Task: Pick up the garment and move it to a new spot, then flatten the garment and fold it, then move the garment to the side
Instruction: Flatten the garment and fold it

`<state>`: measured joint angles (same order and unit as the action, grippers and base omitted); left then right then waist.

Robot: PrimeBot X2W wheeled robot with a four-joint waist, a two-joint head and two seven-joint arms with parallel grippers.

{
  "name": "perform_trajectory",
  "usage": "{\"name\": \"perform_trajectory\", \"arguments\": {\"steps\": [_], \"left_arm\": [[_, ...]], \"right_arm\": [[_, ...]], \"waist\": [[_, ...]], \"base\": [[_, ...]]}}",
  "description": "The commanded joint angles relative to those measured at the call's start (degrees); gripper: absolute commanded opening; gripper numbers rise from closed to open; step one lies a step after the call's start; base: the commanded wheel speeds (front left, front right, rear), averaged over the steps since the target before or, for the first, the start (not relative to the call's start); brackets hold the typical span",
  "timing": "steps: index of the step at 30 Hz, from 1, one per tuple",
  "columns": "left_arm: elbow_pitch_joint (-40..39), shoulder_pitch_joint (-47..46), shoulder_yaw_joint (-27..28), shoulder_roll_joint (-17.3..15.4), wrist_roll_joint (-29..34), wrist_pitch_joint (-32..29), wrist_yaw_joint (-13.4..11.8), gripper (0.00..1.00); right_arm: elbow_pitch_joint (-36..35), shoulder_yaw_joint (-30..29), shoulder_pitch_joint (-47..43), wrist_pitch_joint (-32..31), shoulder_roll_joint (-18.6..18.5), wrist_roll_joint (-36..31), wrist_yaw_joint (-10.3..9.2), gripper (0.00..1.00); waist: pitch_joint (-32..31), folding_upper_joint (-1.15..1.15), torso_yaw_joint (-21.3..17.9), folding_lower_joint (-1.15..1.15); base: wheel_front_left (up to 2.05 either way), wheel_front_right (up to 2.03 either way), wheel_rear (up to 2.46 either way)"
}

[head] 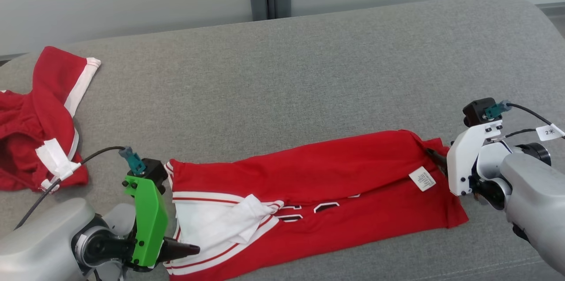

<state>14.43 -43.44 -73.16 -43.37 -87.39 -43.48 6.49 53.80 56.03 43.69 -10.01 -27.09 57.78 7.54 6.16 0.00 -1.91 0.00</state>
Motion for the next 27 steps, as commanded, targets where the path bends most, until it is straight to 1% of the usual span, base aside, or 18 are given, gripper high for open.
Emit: {"name": "perform_trajectory", "arguments": {"steps": [1,4,7,10,12,15,18,19,21,23,26,27], "left_arm": [[0.2,0.9,0.3,0.1,0.0,0.4,-0.2,1.00],[0.1,0.1,1.2,-0.6,0.7,2.1,0.0,1.00],[-0.7,-1.2,2.5,-1.6,2.3,5.2,0.3,1.00],[-2.1,-2.3,4.7,-3.1,6.6,12.4,0.4,1.00],[-2.6,-2.4,6.6,-3.9,10.5,19.7,-0.9,1.00],[-3.7,0.1,9.6,-4.8,14.3,31.0,-4.5,1.00],[-4.9,3.4,12.7,-6.0,16.1,41.7,-8.6,1.00],[-5.4,4.9,14.1,-6.4,16.3,46.0,-10.4,1.00],[-6.4,8.6,16.0,-6.7,15.9,52.7,-13.1,1.00],[-7.3,11.7,18.2,-6.7,15.9,56.9,-15.6,1.00],[-8.9,16.6,22.9,-5.4,17.0,58.6,-18.6,1.00],[-9.9,18.5,26.7,-3.9,18.8,58.7,-19.6,1.00]], "right_arm": [[-0.7,0.1,-0.6,0.3,-0.3,1.1,-0.10,1.00],[-2.6,-0.2,-0.6,1.2,-1.9,3.1,-0.10,1.00],[-5.3,-1.4,-0.5,4.0,-3.1,5.0,-0.10,1.00],[-7.6,-3.7,-0.2,10.4,-4.4,6.0,-0.10,1.00],[-8.9,-5.5,-0.8,15.5,-4.4,6.2,-0.10,1.00],[-10.8,-8.1,-3.0,22.8,-4.4,6.2,-0.10,1.00],[-12.7,-11.6,-5.6,25.0,-3.9,4.9,-0.10,1.00],[-13.8,-14.2,-6.6,25.2,-3.8,3.7,-0.10,1.00],[-16.6,-20.5,-9.6,25.2,-3.4,0.4,-0.10,1.00],[-19.6,-26.4,-14.7,25.1,-1.9,-3.2,-0.10,1.00],[-24.7,-34.6,-20.5,25.2,0.2,-9.0,-0.10,1.00],[-26.4,-37.3,-23.0,25.2,1.2,-11.2,-0.10,1.00]], "waist": [[-0.3,0.00,0.1,0.00],[-1.1,0.00,0.3,0.00],[-2.0,0.00,0.4,0.00],[-2.9,0.00,0.4,0.00],[-3.5,0.00,0.4,0.00],[-4.4,0.00,0.5,0.00],[-5.0,0.00,0.7,0.00],[-5.1,0.00,0.8,0.00],[-5.4,0.00,1.1,0.00],[-6.0,0.00,1.6,0.00],[-6.5,0.00,2.3,0.00],[-6.8,0.00,2.6,0.00]], "base": [[0.00,0.00,0.00],[0.00,0.00,0.00],[0.00,0.00,0.00],[0.00,0.00,0.00],[0.00,0.00,0.00],[0.00,0.00,0.00],[0.00,0.00,0.00],[0.00,0.00,0.00],[0.00,0.00,0.00],[0.00,0.00,0.00],[0.00,0.00,0.00],[0.00,0.00,0.00]]}}
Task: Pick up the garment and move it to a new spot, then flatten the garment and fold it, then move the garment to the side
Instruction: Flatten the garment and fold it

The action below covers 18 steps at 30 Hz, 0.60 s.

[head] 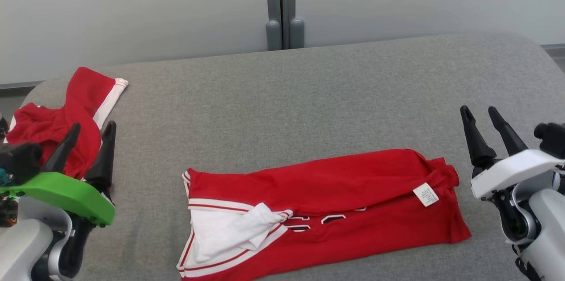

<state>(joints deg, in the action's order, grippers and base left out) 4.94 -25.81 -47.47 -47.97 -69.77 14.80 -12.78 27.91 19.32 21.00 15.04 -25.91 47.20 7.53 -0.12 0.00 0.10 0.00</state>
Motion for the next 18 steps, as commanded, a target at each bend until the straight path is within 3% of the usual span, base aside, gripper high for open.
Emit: {"name": "perform_trajectory", "arguments": {"steps": [1,5,10,14,18], "left_arm": [[-1.2,3.2,3.5,2.0,2.2,0.4,-0.8,1.00],[-2.4,14.2,14.4,8.4,9.3,0.4,-0.8,1.00],[-3.7,24.3,26.8,18.8,21.4,0.4,2.2,1.00],[-4.0,29.2,32.8,25.8,30.6,0.4,5.3,1.00],[-2.6,31.6,35.9,32.2,35.9,0.4,9.2,1.00]], "right_arm": [[-1.7,-2.3,-2.2,0.1,1.0,-2.0,-0.08,1.00],[-6.2,-8.2,-9.0,0.1,4.5,-7.8,-0.08,1.00],[-5.2,-10.6,-14.5,0.1,6.9,-13.1,-0.08,1.00],[-2.8,-11.8,-16.3,0.1,9.1,-14.8,-0.08,1.00],[0.0,-11.7,-15.7,0.1,10.2,-15.4,-0.08,1.00]], "waist": [[-0.6,0.00,0.7,0.00],[-1.1,0.00,1.1,0.00],[-1.3,0.00,1.6,0.00],[-1.2,0.00,1.9,0.00],[-0.7,0.00,2.3,0.00]], "base": [[0.00,0.00,0.00],[0.00,0.00,0.00],[0.00,0.00,0.00],[0.00,0.00,0.00],[0.00,0.00,0.00]]}}
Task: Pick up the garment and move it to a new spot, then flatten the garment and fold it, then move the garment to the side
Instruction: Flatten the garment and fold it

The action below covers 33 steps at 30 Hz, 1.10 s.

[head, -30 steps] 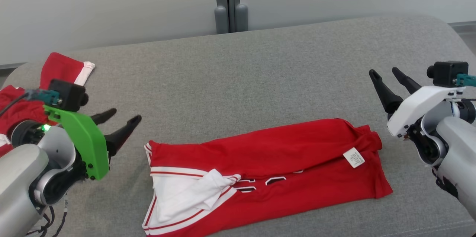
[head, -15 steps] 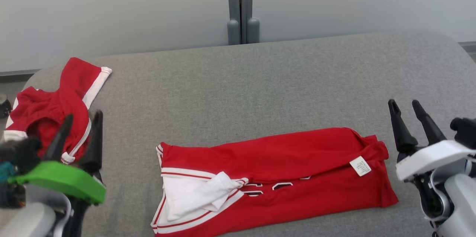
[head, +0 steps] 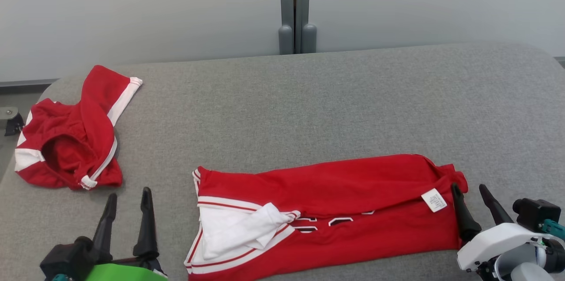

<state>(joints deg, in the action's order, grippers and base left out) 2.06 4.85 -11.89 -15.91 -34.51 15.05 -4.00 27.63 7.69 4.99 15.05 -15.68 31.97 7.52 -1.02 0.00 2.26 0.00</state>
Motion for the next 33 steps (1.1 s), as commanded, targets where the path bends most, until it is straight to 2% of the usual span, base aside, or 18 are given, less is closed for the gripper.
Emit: {"name": "perform_trajectory", "arguments": {"steps": [1,7,11,24,27,28,29,30,31,32,33], "left_arm": [[0.8,0.9,0.8,1.4,2.1,0.1,1.4,1.00],[4.4,-0.8,3.4,6.0,6.6,0.1,6.5,1.00],[6.2,-2.0,4.8,7.6,8.9,0.1,8.5,1.00],[9.1,-2.9,8.2,10.5,12.1,0.1,11.0,1.00],[9.7,-3.2,8.6,10.6,12.5,0.1,11.2,1.00],[9.9,-3.3,8.6,10.6,12.7,0.1,11.2,1.00],[10.0,-3.4,8.7,10.7,12.7,0.1,11.3,1.00],[10.1,-3.3,8.8,10.7,12.7,0.1,11.3,1.00],[10.3,-3.3,8.9,10.8,12.8,0.1,11.4,1.00],[10.3,-3.2,9.0,10.8,12.9,0.1,11.4,1.00],[10.4,-3.1,9.0,10.9,13.0,0.1,11.4,1.00]], "right_arm": [[1.5,0.1,1.1,0.1,0.0,-0.4,-0.07,1.00],[9.7,2.3,7.3,-3.4,-0.8,0.1,-0.07,1.00],[16.7,1.6,11.5,-7.1,-1.2,0.1,-0.07,1.00],[30.0,1.8,16.1,-17.7,0.2,3.8,-0.08,1.00],[31.6,3.3,16.0,-23.0,1.8,6.4,-0.06,1.00],[31.8,4.4,15.8,-25.3,2.3,7.1,-0.03,0.93],[31.4,5.3,15.2,-27.9,3.2,8.6,0.01,0.58],[30.8,6.0,15.0,-29.6,3.6,9.6,0.13,0.40],[29.9,6.9,14.8,-31.2,3.7,10.6,0.21,0.13],[29.3,7.4,14.6,-32.2,3.6,11.4,0.21,0.00],[28.5,8.2,14.4,-33.3,3.3,12.1,0.20,0.00]], "waist": [[0.4,0.00,0.3,0.00],[1.1,0.00,0.8,0.00],[1.4,0.00,1.7,0.00],[2.6,0.00,3.1,0.00],[2.8,0.00,3.0,0.00],[2.8,0.00,3.1,0.00],[2.7,0.00,3.1,0.00],[2.7,0.00,3.1,0.00],[2.6,0.00,3.2,0.00],[2.5,0.00,3.2,0.00],[2.4,0.00,3.2,0.00]], "base": [[0.00,0.00,0.00],[0.00,0.00,0.00],[0.00,0.00,0.00],[0.00,0.00,0.00],[0.00,0.00,0.00],[0.00,0.00,0.00],[0.00,0.00,0.00],[0.00,0.00,0.00],[0.00,0.00,0.00],[0.00,0.00,0.00],[0.00,0.00,0.00]]}}
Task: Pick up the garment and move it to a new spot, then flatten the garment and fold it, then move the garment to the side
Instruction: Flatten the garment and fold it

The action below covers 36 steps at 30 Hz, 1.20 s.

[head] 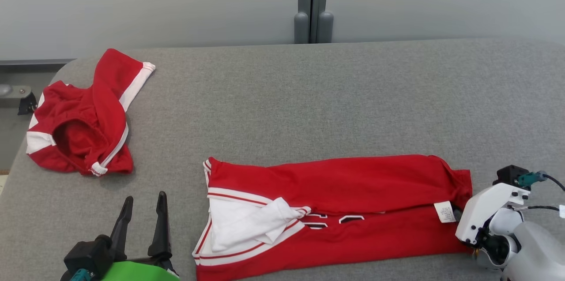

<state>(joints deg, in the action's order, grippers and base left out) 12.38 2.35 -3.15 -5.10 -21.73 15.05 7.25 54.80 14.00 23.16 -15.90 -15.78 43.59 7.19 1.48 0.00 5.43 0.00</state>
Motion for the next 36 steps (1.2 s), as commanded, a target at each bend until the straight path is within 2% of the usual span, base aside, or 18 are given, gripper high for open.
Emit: {"name": "perform_trajectory", "arguments": {"steps": [1,9,13,16,22,28,33,36], "left_arm": [[0.2,-0.5,0.3,0.1,0.2,0.1,0.2,1.00],[0.4,0.3,0.8,0.6,0.5,0.1,0.3,1.00],[0.4,0.5,0.7,0.8,0.6,0.1,0.3,1.00],[0.5,0.7,0.5,0.9,0.3,0.1,0.3,1.00],[1.1,1.0,0.1,1.0,-0.2,0.1,0.3,1.00],[1.6,1.6,-0.3,1.0,-0.5,0.1,0.3,1.00],[2.3,1.3,-0.6,0.8,-0.5,0.1,0.3,1.00],[2.6,0.8,-0.9,0.4,-0.6,0.1,0.3,1.00]], "right_arm": [[0.5,2.2,-3.7,-2.5,3.0,1.1,0.50,0.00],[-3.5,0.7,0.5,6.3,-0.8,2.4,0.32,0.00],[-3.4,-0.8,2.2,7.7,-3.1,3.4,0.28,0.00],[-2.1,-1.3,3.5,8.8,-5.9,1.4,0.25,0.00],[-3.1,-1.9,5.5,9.6,-6.6,0.4,0.26,0.00],[-13.8,-0.7,2.5,9.5,-3.6,3.6,0.27,0.00],[-26.5,2.4,-1.9,6.0,0.8,8.0,0.29,0.00],[-31.5,4.9,-3.6,3.4,4.5,11.8,0.30,0.00]], "waist": [[-0.2,0.00,0.0,0.00],[-0.8,0.00,-0.3,0.00],[-0.9,0.00,-0.5,0.00],[-1.0,0.00,-0.6,0.00],[-1.7,0.00,-1.0,0.00],[-2.4,0.00,-0.9,0.00],[-2.8,0.00,-0.1,0.00],[-2.7,0.00,0.5,0.00]], "base": [[0.00,0.00,0.00],[0.00,0.00,0.00],[0.00,0.00,0.00],[0.00,0.00,0.00],[0.00,0.00,0.00],[0.00,0.00,0.00],[0.00,0.00,0.00],[0.00,0.00,0.00]]}}
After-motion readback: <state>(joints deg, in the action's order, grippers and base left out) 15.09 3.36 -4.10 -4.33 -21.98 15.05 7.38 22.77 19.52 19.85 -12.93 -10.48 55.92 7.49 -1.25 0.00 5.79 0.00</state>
